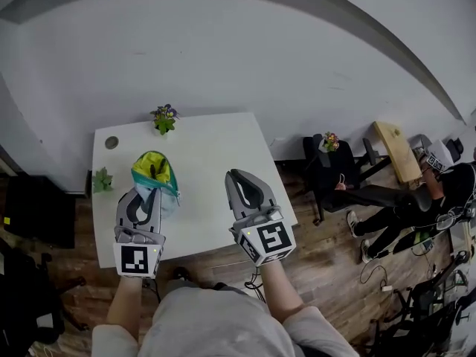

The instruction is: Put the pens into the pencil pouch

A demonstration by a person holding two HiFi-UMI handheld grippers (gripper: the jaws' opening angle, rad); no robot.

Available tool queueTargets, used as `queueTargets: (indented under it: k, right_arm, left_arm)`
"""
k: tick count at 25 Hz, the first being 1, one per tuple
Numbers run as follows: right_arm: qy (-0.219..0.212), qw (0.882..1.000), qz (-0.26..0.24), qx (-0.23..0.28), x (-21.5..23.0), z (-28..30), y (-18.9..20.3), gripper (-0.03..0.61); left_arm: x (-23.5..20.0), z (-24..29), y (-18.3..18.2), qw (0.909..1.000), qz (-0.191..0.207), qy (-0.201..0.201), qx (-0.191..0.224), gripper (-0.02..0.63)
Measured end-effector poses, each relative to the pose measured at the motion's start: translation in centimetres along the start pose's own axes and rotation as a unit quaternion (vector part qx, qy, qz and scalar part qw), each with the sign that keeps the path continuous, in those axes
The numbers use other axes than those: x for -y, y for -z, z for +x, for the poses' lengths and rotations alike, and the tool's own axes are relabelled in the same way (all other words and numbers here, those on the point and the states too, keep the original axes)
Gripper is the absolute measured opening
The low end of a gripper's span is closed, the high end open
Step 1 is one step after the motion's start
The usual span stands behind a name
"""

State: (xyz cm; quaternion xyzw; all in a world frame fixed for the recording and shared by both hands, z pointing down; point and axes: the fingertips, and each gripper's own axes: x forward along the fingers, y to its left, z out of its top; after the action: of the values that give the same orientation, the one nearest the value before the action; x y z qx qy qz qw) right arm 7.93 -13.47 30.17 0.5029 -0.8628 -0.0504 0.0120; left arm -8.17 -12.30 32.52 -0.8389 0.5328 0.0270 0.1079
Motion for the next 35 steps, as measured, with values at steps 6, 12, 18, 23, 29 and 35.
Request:
queueTargets:
  k: [6,12,18,23,29,35]
  right_arm:
    - [0.003,1.0,0.006,0.003,1.4,-2.4,0.1,0.046]
    - [0.001,1.0,0.005,0.002,2.4,-4.5,0.4,0.046]
    - [-0.003,1.0,0.002,0.003,2.7,-6.5,0.7,0.046]
    - [-0.004,1.0,-0.001,0.003,2.7,-8.2,1.0,0.046]
    - [-0.003,1.0,0.0,0.006,2.8,-9.9,1.1,0.046]
    - [0.003,1.0,-0.005,0.008,3.3,-11.4,1.1,0.046]
  left_arm:
    - [1.5,-0.6,-0.8,0.9999,-0.003,-0.011,-0.011,0.075]
    - [3.0,-1.4,-2.1,0.9996,-0.018,-0.022,-0.005,0.075]
    - [4.3,-2.6,-3.0,0.9992,-0.022,-0.034,-0.004,0.075]
    - [5.3,-3.9,-3.5,0.9987,-0.027,-0.043,-0.005,0.075]
    - [6.4,-5.1,-3.7,0.9981,-0.031,-0.053,-0.007,0.075]
    - [7.3,-5.6,-3.8,0.9978,-0.031,-0.058,-0.006,0.075]
